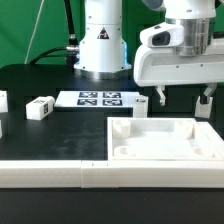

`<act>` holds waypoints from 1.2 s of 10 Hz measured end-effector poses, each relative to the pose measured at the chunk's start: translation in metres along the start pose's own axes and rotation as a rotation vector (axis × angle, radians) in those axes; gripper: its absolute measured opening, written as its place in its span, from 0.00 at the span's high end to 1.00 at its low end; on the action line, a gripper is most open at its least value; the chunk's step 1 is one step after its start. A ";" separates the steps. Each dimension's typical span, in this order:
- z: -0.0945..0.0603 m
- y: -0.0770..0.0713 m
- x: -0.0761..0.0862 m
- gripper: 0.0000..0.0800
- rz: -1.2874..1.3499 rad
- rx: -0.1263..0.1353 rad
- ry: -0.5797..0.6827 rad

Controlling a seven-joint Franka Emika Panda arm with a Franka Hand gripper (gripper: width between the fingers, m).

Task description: Assemble one leg

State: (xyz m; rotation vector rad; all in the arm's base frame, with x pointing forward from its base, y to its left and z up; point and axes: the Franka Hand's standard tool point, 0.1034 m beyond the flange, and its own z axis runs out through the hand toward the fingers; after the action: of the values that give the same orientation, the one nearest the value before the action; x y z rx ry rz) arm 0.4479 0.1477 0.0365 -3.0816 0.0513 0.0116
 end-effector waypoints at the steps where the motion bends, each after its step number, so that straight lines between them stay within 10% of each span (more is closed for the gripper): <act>1: 0.000 -0.001 -0.001 0.19 0.094 0.007 -0.003; 6: 0.008 -0.031 -0.031 0.19 0.406 0.037 -0.004; 12: 0.008 -0.014 -0.030 0.19 0.350 0.026 -0.278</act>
Offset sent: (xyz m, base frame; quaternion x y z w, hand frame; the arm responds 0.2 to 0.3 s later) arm -0.0461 0.0205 -0.0137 0.0375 0.0307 0.3018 0.9521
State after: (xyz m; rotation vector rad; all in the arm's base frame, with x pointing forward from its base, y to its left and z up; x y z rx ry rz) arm 0.4188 0.1633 0.0298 -2.9676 0.5667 0.4473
